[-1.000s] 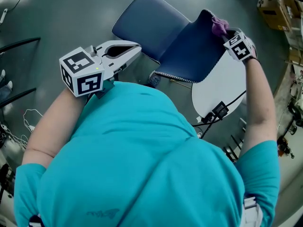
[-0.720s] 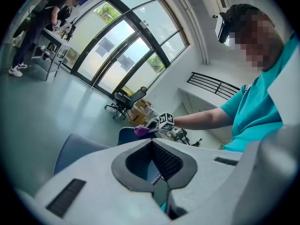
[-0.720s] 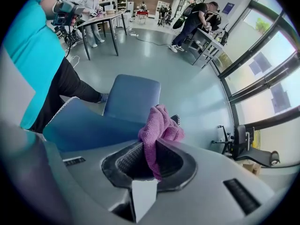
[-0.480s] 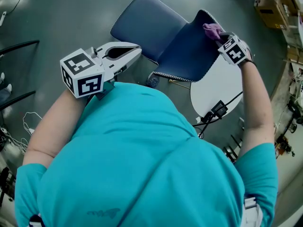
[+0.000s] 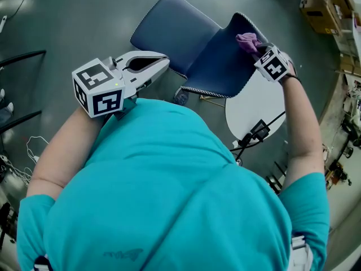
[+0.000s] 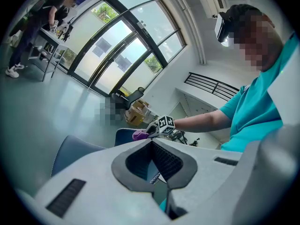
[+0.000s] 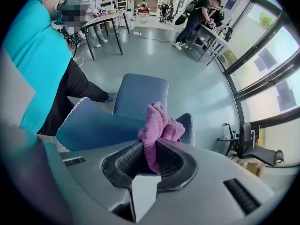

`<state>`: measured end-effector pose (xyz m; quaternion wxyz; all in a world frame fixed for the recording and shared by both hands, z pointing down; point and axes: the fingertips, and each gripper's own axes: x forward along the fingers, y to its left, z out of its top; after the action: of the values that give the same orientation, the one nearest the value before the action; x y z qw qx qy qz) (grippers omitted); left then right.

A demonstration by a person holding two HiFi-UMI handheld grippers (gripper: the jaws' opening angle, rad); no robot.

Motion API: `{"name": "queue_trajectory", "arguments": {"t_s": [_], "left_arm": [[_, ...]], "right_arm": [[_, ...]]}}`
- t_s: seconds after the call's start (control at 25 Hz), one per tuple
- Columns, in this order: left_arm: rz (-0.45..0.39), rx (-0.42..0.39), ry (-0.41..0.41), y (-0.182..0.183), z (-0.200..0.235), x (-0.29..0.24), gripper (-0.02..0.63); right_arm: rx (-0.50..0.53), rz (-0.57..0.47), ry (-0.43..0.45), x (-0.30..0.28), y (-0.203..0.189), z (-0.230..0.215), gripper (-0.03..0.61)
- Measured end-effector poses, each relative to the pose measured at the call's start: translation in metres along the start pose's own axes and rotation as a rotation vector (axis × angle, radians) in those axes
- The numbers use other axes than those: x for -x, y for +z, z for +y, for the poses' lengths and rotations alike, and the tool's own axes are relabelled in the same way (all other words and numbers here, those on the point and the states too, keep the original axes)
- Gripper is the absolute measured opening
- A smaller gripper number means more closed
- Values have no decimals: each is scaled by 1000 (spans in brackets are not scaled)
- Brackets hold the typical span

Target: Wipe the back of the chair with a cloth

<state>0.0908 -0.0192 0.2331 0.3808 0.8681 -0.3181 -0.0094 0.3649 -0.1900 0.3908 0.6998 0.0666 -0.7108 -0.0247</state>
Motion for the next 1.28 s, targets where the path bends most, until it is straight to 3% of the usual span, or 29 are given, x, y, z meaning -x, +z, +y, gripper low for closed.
{"name": "queue_trajectory", "arguments": {"t_s": [1.28], "left_arm": [[-10,-11,-11,-1,-3,0,-5]], "right_arm": [[31,-16,72,14,7,66,58]]}}
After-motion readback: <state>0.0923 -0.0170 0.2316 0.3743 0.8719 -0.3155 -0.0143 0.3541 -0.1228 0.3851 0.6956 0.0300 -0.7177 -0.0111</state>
